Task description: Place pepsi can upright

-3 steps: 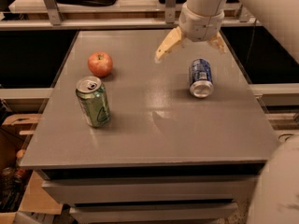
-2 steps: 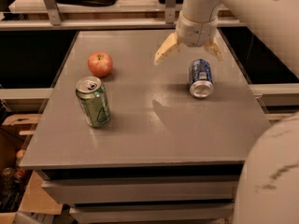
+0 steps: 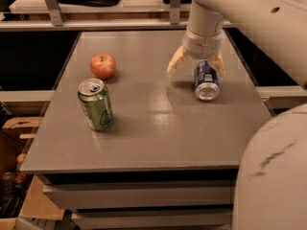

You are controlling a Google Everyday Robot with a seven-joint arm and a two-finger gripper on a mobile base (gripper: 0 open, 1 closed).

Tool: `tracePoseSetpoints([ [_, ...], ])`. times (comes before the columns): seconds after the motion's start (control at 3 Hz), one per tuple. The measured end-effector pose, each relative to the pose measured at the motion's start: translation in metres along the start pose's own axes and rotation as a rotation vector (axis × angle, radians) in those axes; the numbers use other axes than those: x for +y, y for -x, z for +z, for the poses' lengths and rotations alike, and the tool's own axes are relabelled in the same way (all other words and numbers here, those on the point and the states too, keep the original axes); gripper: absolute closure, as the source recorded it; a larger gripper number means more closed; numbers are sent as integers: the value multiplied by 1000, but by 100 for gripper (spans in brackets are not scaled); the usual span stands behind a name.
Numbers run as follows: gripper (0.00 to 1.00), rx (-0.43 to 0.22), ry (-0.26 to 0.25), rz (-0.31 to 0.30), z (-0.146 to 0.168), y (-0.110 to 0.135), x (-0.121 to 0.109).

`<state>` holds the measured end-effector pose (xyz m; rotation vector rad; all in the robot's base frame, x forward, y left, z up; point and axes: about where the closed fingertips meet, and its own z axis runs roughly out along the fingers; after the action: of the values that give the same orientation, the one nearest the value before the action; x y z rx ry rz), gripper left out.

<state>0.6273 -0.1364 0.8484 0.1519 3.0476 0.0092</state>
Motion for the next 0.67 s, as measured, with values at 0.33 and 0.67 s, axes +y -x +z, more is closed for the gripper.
tracePoseSetpoints([
  [0.33, 42, 19, 3, 23, 14, -2, -7],
  [0.67, 65, 19, 12, 15, 16, -2, -9],
])
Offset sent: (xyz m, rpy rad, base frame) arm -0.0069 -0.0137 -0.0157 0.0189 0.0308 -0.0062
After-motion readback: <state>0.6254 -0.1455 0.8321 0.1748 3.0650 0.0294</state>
